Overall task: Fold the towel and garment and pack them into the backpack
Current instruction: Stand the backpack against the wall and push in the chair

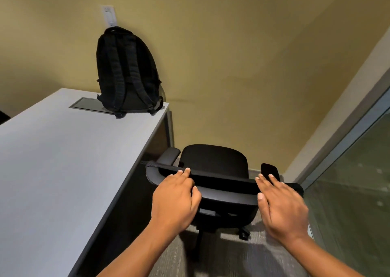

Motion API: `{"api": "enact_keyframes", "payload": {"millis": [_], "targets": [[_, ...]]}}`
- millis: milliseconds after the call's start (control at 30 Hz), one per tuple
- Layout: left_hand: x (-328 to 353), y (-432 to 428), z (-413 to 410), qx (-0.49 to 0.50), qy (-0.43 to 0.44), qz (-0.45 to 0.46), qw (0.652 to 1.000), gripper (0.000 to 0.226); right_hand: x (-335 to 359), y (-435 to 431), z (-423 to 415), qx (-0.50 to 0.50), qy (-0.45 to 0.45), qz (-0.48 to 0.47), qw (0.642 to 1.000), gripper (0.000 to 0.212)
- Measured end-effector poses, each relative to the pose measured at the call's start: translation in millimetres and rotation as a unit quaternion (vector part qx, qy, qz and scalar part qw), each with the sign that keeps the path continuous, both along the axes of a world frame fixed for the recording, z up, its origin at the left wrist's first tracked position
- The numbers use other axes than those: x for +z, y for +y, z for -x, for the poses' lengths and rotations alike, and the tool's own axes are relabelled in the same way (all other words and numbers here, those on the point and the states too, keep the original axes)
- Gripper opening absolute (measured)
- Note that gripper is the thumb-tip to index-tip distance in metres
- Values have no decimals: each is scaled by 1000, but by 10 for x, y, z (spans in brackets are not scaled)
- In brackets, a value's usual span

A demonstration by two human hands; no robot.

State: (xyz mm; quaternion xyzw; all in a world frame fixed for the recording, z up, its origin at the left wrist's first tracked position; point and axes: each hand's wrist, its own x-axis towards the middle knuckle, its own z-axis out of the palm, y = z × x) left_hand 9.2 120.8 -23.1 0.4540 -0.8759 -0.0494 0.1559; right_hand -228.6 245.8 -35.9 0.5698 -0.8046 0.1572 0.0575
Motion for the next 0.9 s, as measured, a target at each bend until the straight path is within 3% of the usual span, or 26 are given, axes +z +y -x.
{"api": "enact_keyframes", "payload": {"millis": [500,634,701,901], "targets": [[39,1013,-692,177,-6,-14,984,31,-186,89,-338,215,-6,102,971,50],[-29,1222,-878,217,63,1,974,25,-195,41,-456,283,-15,107,953,49],[-57,1312,-946,198,97,17,975,34,-198,48,-495,299,-12,102,949,49],[-79,1451,-1147,249,22,7,968,49,-181,-83,-559,361,-16,91,928,49]]}}
